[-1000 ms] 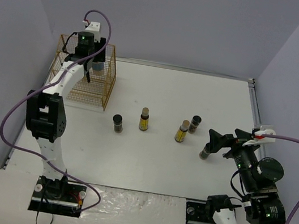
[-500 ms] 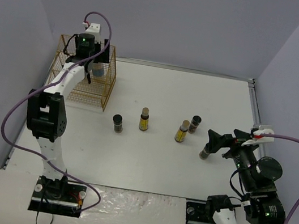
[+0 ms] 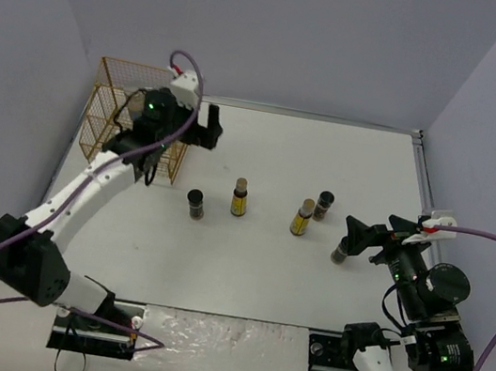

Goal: Organize the condiment bottles

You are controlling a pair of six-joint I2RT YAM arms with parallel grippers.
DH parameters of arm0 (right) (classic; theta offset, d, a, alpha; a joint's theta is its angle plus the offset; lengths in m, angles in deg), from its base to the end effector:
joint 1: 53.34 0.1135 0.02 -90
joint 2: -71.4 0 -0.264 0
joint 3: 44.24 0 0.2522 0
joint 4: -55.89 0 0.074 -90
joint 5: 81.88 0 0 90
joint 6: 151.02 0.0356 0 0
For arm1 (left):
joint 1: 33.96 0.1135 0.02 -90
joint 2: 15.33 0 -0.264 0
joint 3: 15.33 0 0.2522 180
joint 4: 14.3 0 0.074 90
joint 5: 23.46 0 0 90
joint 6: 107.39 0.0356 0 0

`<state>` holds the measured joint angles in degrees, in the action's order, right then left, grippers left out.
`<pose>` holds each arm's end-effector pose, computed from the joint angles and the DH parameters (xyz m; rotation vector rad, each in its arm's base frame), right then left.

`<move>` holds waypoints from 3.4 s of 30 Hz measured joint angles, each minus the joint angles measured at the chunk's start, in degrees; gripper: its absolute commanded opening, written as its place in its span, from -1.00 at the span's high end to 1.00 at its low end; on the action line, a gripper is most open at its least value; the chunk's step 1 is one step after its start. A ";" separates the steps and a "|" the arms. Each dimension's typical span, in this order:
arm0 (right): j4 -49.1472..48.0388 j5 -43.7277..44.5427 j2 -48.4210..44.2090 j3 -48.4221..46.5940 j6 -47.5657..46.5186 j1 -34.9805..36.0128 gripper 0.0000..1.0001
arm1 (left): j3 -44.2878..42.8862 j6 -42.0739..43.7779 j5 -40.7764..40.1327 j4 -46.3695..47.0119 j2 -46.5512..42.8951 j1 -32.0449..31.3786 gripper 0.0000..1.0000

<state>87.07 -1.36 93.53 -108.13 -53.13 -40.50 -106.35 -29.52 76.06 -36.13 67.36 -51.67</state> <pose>0.0678 0.0215 0.4010 -0.1993 1.3870 0.4158 0.3240 -0.1097 0.3864 0.2090 1.8218 -0.5186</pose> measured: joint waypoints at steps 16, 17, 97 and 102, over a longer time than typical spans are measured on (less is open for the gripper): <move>-0.01 -0.50 -1.32 0.31 -0.19 0.00 -1.00 | 28.33 -2.09 -10.96 15.88 -1.06 -22.99 -0.79; -0.01 -0.50 -1.54 0.46 -0.19 0.00 -1.00 | 28.33 -2.15 -11.18 16.89 -0.36 -23.06 -0.76; -0.02 -2.51 -2.54 1.42 1.12 0.00 -1.00 | 4.71 3.15 -14.58 6.94 -3.69 16.98 1.00; -0.02 -2.92 -2.52 1.42 1.12 0.00 -1.00 | 1.68 3.21 -11.88 7.87 1.70 22.04 1.00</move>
<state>87.05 -4.28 91.02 -106.71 -52.00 -40.50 -104.67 -26.31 64.18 -28.27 69.06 -29.63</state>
